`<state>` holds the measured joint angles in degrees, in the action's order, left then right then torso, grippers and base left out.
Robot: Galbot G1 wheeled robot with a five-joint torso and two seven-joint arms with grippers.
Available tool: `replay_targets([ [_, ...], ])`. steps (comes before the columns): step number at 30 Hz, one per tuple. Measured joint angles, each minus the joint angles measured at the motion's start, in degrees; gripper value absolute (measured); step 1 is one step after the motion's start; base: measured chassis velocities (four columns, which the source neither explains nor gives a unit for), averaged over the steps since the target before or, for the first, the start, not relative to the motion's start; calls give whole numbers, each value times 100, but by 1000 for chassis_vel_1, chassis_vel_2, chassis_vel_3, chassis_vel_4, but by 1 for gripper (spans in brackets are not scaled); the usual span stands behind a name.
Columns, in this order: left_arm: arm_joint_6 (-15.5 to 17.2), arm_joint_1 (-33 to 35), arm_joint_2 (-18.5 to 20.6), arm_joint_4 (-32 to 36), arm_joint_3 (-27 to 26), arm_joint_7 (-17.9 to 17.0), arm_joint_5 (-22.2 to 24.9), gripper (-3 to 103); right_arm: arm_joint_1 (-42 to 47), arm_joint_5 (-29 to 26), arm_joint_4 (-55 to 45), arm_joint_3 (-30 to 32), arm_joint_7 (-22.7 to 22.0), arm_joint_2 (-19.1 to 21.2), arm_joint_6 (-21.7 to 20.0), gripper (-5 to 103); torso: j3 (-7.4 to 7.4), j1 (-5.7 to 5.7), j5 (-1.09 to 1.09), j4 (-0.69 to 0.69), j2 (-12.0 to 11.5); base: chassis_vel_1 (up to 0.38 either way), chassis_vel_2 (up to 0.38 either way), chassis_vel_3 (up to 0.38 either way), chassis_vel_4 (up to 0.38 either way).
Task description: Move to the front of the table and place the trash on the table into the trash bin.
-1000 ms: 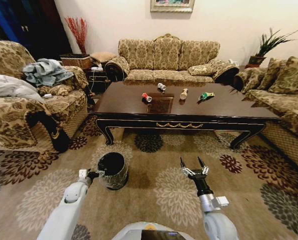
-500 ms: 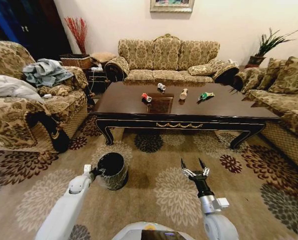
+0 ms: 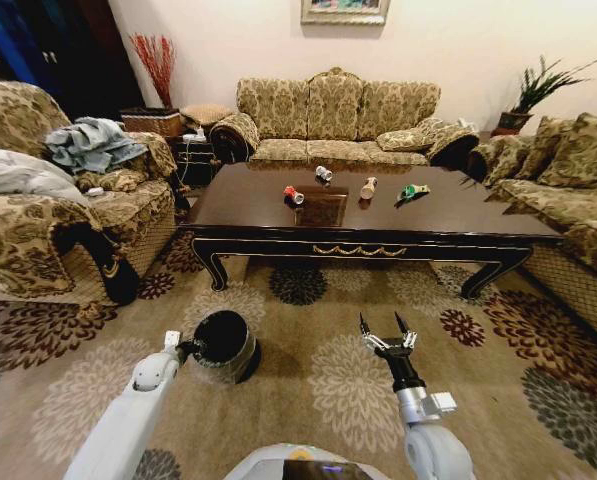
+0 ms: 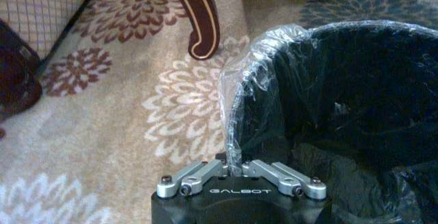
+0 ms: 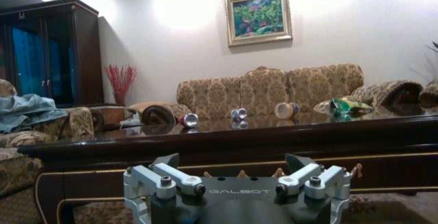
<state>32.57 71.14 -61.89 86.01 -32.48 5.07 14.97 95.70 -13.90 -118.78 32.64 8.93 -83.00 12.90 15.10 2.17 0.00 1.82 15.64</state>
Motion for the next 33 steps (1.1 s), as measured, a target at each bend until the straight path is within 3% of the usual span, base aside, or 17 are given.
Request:
replay_targets([
  [12,-310,233,-58,555,-382,119,-592,2,145,-127,20,38,25,-28,186,100,1,0,0,4,-1,0,0,0,0],
  [18,-178,470,-310,1944,-707,275,-443,2,142,-206,-25,77,19,-15,250,100,0,0,5,1,0,0,0,0,0],
  [24,-19,664,-454,2798,-811,343,-360,2,110,-192,-89,80,16,-14,279,100,1,0,2,2,0,0,0,0,0],
  [33,-261,1151,-1005,3870,-1062,270,-326,2,140,-187,-91,90,1,-43,380,100,0,0,1,2,0,0,0,0,0],
])
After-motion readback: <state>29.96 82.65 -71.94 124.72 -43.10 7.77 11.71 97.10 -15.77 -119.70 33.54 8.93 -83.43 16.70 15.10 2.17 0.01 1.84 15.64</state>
